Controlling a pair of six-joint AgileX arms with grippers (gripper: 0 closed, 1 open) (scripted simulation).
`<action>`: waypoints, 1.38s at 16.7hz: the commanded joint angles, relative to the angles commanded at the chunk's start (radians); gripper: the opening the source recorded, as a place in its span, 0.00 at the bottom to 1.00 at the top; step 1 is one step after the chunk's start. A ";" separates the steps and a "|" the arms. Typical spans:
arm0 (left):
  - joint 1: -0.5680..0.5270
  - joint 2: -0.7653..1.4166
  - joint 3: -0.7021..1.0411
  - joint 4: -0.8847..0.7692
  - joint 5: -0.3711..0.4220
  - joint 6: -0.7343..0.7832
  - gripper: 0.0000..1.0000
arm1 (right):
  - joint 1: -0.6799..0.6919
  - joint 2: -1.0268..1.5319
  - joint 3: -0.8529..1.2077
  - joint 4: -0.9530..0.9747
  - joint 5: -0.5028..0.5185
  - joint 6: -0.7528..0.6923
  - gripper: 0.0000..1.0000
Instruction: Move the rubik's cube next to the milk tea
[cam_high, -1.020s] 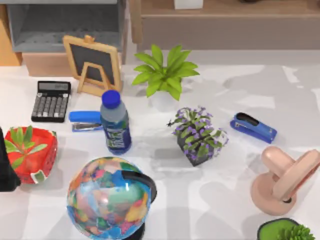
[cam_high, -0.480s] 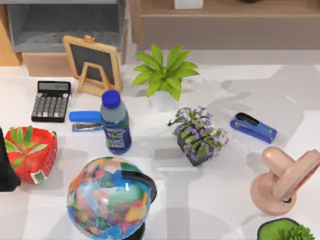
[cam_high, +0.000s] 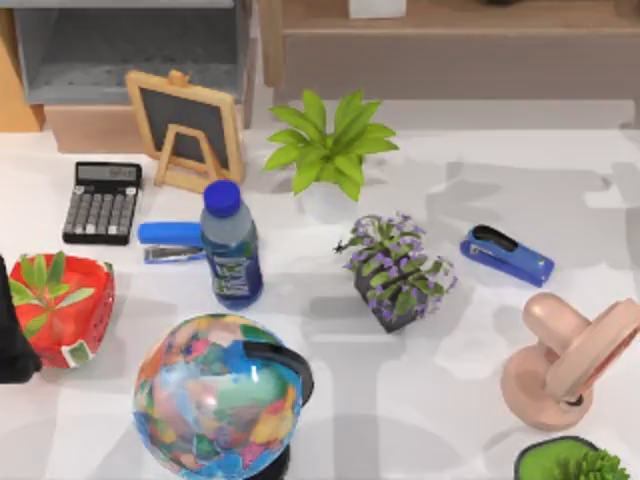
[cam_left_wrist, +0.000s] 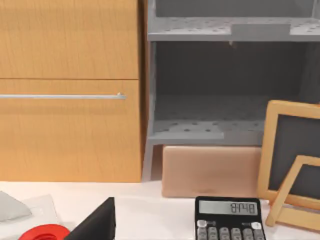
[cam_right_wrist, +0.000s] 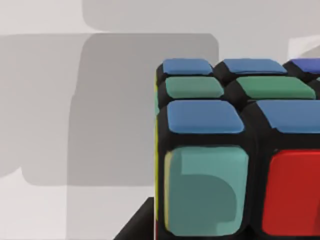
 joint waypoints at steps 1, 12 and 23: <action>0.000 0.000 0.000 0.000 0.000 0.000 1.00 | 0.005 0.019 0.006 -0.026 0.016 0.010 0.00; 0.000 0.000 0.000 0.000 0.000 0.000 1.00 | 0.011 0.027 0.006 -0.039 0.023 0.019 0.00; 0.000 0.000 0.000 0.000 0.000 0.000 1.00 | 0.031 0.004 0.000 0.003 0.021 0.019 0.00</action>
